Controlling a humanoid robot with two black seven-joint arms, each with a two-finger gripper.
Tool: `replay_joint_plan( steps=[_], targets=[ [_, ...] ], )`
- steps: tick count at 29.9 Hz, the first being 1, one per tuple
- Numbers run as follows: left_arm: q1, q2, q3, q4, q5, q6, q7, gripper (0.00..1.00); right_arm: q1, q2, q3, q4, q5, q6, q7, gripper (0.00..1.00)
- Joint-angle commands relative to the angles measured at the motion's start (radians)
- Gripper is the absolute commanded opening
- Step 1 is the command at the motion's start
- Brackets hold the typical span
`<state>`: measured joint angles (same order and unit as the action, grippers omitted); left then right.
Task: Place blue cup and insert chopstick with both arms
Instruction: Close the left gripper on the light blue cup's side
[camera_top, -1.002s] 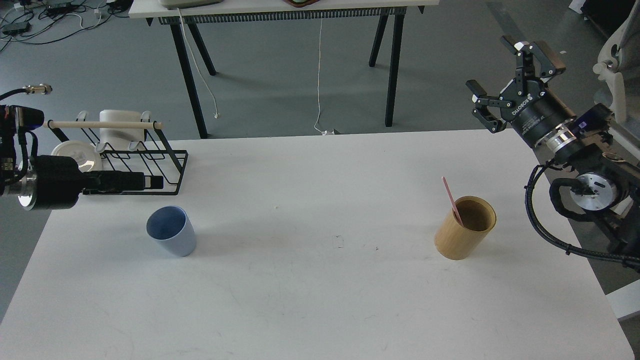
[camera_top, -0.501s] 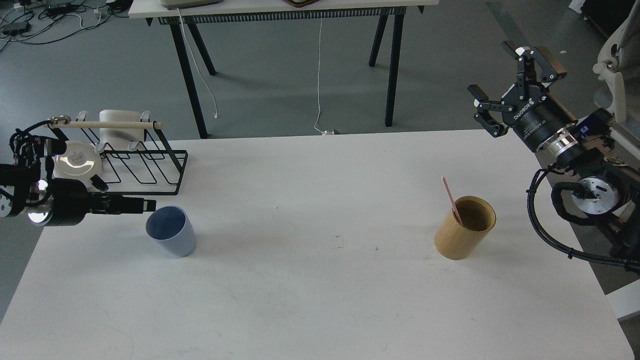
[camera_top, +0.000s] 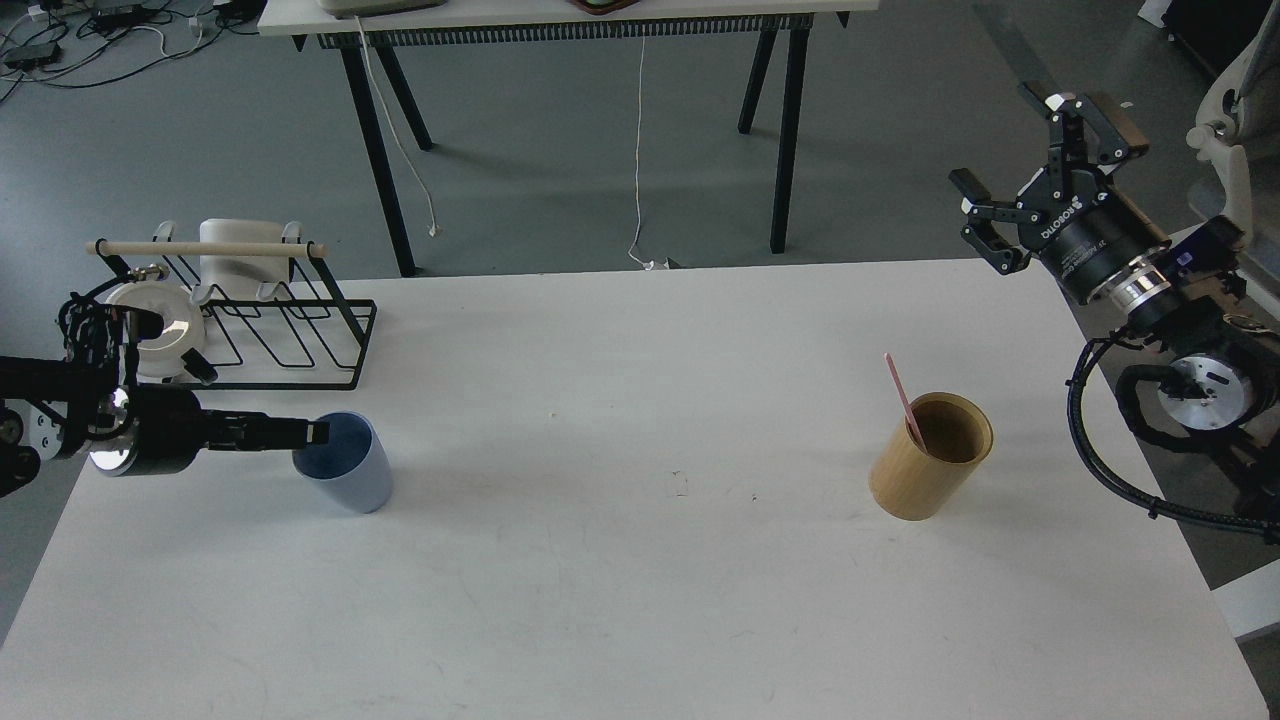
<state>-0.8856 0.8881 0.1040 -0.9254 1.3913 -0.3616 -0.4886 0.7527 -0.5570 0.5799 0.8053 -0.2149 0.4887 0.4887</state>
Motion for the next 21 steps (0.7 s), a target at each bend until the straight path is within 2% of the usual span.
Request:
replay_joint_plan(
  steps=[1,9,13,16,18,19,20,21],
  targets=[
    [0.008,-0.008,-0.001,0.008,0.0,0.019,0.0,0.9,-0.001,-0.001,0.0,0.0,0.0,0.0,0.0,0.98],
    [0.022,-0.008,-0.003,0.007,-0.002,0.023,0.0,0.79,-0.006,-0.011,0.0,0.002,0.0,0.0,0.0,0.98],
    [0.028,-0.009,-0.003,0.005,-0.002,0.038,0.0,0.67,-0.007,-0.015,0.001,0.003,0.0,0.0,0.0,0.98],
    [0.028,-0.009,-0.003,0.005,-0.006,0.067,0.0,0.64,-0.01,-0.015,0.0,0.003,0.0,0.0,0.0,0.98],
    [0.028,-0.009,-0.003,0.005,-0.006,0.066,0.0,0.59,-0.013,-0.015,0.001,0.003,0.0,0.0,0.0,0.98],
    [0.028,-0.009,-0.003,0.005,-0.008,0.066,0.0,0.47,-0.013,-0.015,0.001,0.005,0.0,0.0,0.0,0.98],
    [0.03,-0.014,-0.004,0.005,-0.009,0.07,0.0,0.27,-0.013,-0.015,0.001,0.005,0.0,0.0,0.0,0.98],
    [0.031,-0.018,-0.007,0.005,-0.011,0.075,0.0,0.18,-0.013,-0.015,0.003,0.005,0.0,0.0,0.0,0.98]
  ],
)
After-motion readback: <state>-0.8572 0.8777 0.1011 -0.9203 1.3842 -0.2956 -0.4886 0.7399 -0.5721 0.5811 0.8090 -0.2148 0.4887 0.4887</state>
